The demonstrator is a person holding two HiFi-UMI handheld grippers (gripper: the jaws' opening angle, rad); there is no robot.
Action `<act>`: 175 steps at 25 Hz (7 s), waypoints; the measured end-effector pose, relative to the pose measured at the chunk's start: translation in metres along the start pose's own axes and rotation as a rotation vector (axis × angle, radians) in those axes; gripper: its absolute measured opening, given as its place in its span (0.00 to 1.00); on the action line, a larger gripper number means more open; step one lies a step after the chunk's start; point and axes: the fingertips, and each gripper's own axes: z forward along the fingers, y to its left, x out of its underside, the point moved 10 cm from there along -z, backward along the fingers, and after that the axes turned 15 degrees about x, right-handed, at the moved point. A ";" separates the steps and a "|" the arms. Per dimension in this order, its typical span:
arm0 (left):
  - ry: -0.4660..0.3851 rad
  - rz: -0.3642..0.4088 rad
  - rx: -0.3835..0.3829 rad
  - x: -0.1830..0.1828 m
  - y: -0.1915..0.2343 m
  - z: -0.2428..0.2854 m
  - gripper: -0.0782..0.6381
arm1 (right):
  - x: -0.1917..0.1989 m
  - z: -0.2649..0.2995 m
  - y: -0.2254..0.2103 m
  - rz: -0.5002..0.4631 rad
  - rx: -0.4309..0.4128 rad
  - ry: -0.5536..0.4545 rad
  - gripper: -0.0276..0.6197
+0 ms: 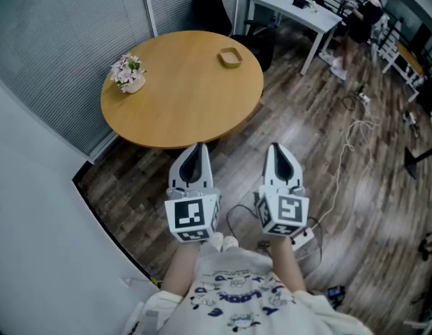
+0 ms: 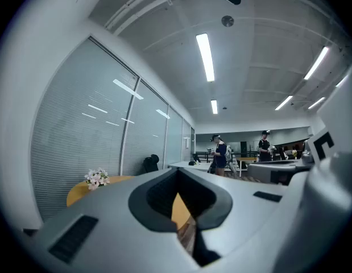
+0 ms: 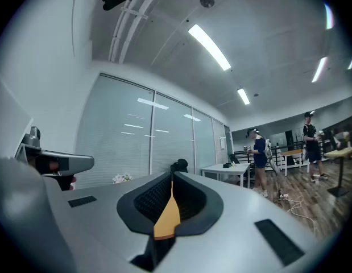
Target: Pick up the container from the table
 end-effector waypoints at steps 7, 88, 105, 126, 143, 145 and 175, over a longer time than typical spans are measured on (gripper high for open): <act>0.001 -0.004 0.000 0.000 0.000 0.008 0.11 | 0.001 0.008 -0.001 0.009 -0.006 0.007 0.06; 0.231 -0.155 -0.156 0.069 0.254 0.598 0.11 | 0.079 0.686 0.002 -0.041 -0.170 0.262 0.14; 0.393 -0.233 -0.224 0.149 0.294 0.658 0.11 | 0.161 0.783 0.022 -0.099 -0.275 0.443 0.17; 0.510 -0.332 -0.231 0.218 0.307 0.672 0.11 | 0.247 0.823 0.042 -0.133 -0.315 0.606 0.18; 0.559 -0.394 -0.278 0.246 0.316 0.660 0.11 | 0.280 0.834 0.052 -0.094 -0.279 0.685 0.09; 0.557 -0.398 -0.282 0.247 0.316 0.659 0.11 | 0.281 0.834 0.052 -0.089 -0.273 0.683 0.08; 0.319 -0.283 -0.251 0.135 0.300 0.553 0.11 | 0.138 0.723 0.066 0.034 -0.207 0.438 0.07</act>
